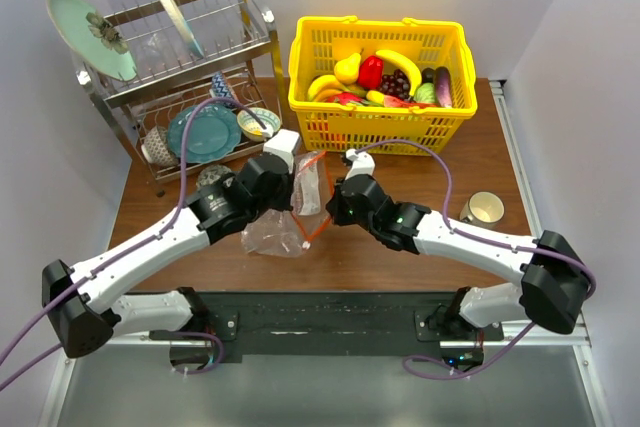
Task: Place the food in the zip-top bag and seal the zipper
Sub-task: Open the zipper of the food storage bag.
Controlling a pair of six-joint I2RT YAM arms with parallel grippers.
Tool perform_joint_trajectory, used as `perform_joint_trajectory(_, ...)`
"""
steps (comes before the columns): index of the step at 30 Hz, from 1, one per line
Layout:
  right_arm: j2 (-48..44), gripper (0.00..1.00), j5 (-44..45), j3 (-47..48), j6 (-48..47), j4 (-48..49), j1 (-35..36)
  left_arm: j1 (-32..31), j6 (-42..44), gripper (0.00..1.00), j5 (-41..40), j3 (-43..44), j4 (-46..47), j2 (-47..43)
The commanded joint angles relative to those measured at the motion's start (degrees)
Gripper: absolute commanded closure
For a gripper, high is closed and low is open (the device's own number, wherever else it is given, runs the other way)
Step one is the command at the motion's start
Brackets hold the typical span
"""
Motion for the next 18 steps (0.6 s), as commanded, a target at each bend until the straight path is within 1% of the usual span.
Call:
perform_joint_trajectory(1,-2.17,1.00,8.09,0.87,1.42,-4.43,-0.18,-0.14,3.11,1.00,-14.22,9.85,-16.03,4.00)
perform_joint_trajectory(2,-2.53,1.00,8.80,0.34,1.86,-5.48,-0.27,-0.14,3.02,1.00,-18.94,10.91,-18.14,4.79)
perform_joint_trajectory(3,-2.88,1.00,10.02,-0.01,2.04,-5.75,-0.19,-0.23,2.67,1.00,-20.81,12.31,-21.21,6.36)
perform_joint_trajectory(4,-3.32,1.00,10.38,-0.36,2.21,-6.10,-0.18,-0.23,2.23,1.00,-22.05,12.58,-21.85,6.73)
perform_joint_trajectory(5,-3.58,1.00,10.39,-0.89,2.56,-5.93,-0.18,-0.23,2.31,1.00,-21.71,12.59,-21.94,6.82)
perform_joint_trajectory(7,-3.94,1.00,9.16,-1.25,2.30,-5.23,-0.18,-0.23,2.75,1.00,-18.74,11.36,-18.97,6.30)
perform_joint_trajectory(8,-4.11,1.00,8.64,-1.25,2.04,-4.44,-0.18,-0.23,2.84,0.96,-14.29,10.66,-17.39,5.86)
perform_joint_trajectory(9,-4.11,1.00,7.93,-1.16,1.78,-4.09,-0.18,-0.31,3.10,0.91,-11.72,8.65,-13.54,4.37)
perform_joint_trajectory(10,-4.11,1.00,6.62,-0.98,1.43,-3.65,-0.18,-0.40,3.45,0.80,-9.34,7.33,-11.24,3.31)
perform_joint_trajectory(11,-4.29,1.00,5.91,-0.72,0.81,-2.69,-0.18,-0.32,3.46,0.72,-5.14,6.18,-9.13,2.43)
perform_joint_trajectory(12,-4.46,1.00,4.60,-0.63,0.55,-2.07,-0.18,-0.40,3.37,0.65,-3.62,3.73,-5.02,0.42)
perform_joint_trajectory(13,-4.64,1.00,2.76,-0.63,0.63,-0.93,-0.18,-0.40,3.02,0.53,-2.47,2.75,-3.33,-0.47)
perform_joint_trajectory(14,-4.73,1.00,1.78,-0.63,0.63,-0.31,-0.10,-0.40,2.93,0.48,-0.64,1.70,-1.74,-1.00)
perform_joint_trajectory(15,-4.99,1.00,0.82,-0.54,0.54,0.22,-0.10,-0.40,2.58,0.46,-0.27,0.73,-0.16,-1.35)
perform_joint_trajectory(18,-4.73,1.00,-1.30,0.16,1.07,0.93,-0.10,-0.40,1.61,0.43,0.96,0.81,0.21,0.57)
